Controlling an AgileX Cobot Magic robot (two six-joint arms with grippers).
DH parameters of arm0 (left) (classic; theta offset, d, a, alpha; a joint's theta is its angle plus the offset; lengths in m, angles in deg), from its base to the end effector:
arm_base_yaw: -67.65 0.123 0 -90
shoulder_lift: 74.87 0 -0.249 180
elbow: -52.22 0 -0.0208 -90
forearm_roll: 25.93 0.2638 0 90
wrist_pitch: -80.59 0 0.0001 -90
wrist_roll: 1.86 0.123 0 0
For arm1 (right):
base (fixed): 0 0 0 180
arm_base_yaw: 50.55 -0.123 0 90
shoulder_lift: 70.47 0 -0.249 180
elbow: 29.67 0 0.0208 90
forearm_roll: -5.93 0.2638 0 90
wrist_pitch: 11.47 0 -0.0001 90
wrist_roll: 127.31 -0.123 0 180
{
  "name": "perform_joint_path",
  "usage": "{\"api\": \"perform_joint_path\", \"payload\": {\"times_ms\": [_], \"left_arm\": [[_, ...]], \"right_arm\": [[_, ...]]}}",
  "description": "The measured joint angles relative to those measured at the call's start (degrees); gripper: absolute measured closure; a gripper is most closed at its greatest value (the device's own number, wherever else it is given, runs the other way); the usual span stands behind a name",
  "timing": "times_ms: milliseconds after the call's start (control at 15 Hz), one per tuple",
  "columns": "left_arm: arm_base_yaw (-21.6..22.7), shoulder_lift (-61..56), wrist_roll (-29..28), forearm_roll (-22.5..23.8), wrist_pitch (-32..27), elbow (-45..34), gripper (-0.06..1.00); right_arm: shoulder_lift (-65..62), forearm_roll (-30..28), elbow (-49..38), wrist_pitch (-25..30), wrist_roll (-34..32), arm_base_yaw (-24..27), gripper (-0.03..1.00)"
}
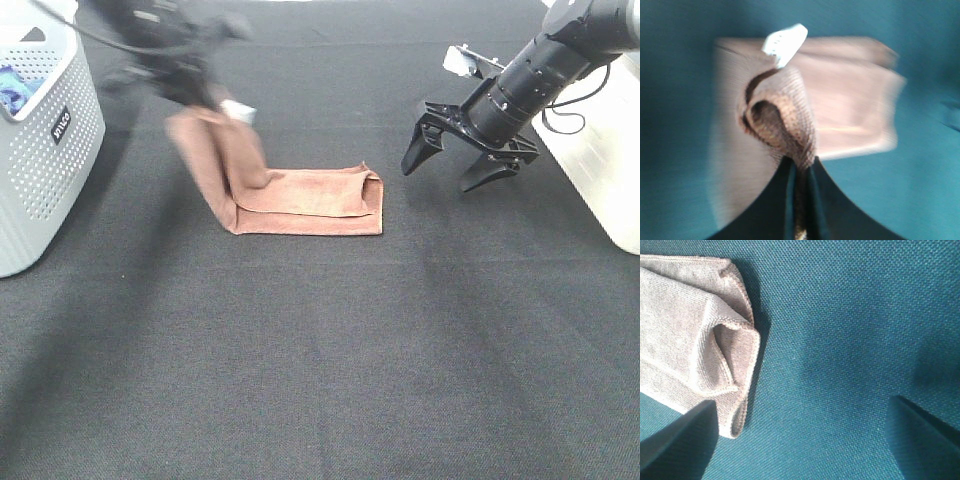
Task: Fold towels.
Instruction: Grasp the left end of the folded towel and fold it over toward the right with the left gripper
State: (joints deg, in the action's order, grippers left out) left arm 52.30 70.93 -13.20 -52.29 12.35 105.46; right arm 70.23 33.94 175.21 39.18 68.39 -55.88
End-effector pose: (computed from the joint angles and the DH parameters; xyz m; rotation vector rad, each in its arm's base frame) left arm 0.4796 -0.1843 0.1676 -0.0424 2.8304 -0.7490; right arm 0.4665 0.0884 0.0750 -0.1384 2.8180 0.5593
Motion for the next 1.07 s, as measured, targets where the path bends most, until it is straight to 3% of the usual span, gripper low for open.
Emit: {"api": "perform_joint_path", "payload": {"times_ms": [400,600,800,867,1000,1067], "left_arm": [[-7.28,7.56,-0.80,-10.60,16.67,0.00,0.91],[-8.25,10.08,-2.01,-13.92,20.23,0.00,0.87],[-8.65,10.77,-3.15,-18.74,23.20,0.00,0.59],[-8.71,10.77,-1.38,-23.32,24.24,0.00,0.47],[-8.71,10.77,3.04,-30.08,24.75,0.00,0.41],[-8.71,10.77,3.04,-30.08,24.75,0.00,0.41]], "right_arm": [[0.00,0.00,0.00,0.06,0.00,0.00,0.12],[0.00,0.00,0.00,0.11,0.00,0.00,0.12],[0.00,0.00,0.00,0.17,0.00,0.00,0.12],[0.00,0.00,0.00,0.17,0.00,0.00,0.12],[0.00,0.23,0.00,0.17,0.00,0.00,0.12],[0.00,0.23,0.00,0.17,0.00,0.00,0.12]]}}
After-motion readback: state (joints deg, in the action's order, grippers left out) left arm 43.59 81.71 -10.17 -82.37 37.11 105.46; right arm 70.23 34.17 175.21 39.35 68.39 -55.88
